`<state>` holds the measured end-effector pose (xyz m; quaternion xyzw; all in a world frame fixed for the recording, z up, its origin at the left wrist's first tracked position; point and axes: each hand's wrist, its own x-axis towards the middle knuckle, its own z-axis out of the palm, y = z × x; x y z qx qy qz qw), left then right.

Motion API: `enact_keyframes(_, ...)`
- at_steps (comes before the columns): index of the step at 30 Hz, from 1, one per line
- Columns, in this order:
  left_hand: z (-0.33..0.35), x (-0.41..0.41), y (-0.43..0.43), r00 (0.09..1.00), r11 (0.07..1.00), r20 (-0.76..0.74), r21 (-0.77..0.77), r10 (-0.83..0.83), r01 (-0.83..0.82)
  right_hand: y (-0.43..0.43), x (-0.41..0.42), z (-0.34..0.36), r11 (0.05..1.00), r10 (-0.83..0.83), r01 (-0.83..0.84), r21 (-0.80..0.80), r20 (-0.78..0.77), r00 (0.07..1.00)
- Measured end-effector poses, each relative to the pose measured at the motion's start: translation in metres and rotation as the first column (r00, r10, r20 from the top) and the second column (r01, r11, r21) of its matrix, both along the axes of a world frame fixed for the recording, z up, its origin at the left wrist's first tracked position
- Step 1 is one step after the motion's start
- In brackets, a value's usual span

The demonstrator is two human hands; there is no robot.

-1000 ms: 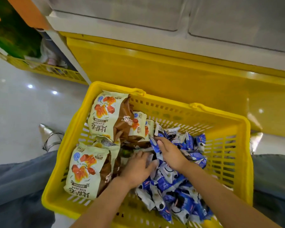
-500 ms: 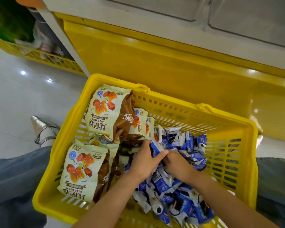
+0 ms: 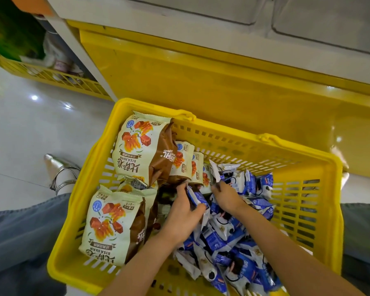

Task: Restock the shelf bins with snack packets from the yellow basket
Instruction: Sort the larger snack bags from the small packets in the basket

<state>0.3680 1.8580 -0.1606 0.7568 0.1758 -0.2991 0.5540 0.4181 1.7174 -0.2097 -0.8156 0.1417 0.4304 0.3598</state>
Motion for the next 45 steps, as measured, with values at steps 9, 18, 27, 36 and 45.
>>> enact_keyframes(9, 0.006, -0.007, 0.011, 0.999, 0.999, 0.011, 0.026, -0.032, 0.032, 0.011, 0.012, -0.002, 0.987, -0.156, 0.159, 0.031, -0.096, 0.983)
enact_keyframes(18, 0.006, -0.028, 0.014, 0.872, 0.721, 0.025, 0.574, -0.489, 0.388, -0.006, 0.003, 0.025, 0.927, -0.373, 0.375, 0.017, 0.174, 0.912)
enact_keyframes(27, 0.027, -0.018, 0.007, 0.839, 0.695, -0.001, 0.559, -0.545, 0.452, -0.028, -0.002, 0.116, 0.984, -0.115, 0.174, -0.039, 0.61, 0.784)
enact_keyframes(36, 0.106, -0.006, 0.02, 0.907, 0.99, 0.41, -0.054, -0.098, 0.132, -0.029, -0.003, 0.222, 0.901, 0.324, -0.434, -0.019, 0.693, 0.644)
enact_keyframes(45, 0.147, -0.011, 0.06, 0.784, 0.922, 0.491, -0.276, 0.379, -0.273, 0.018, -0.026, 0.236, 0.909, -0.132, -0.068, 0.412, 0.438, 0.889)
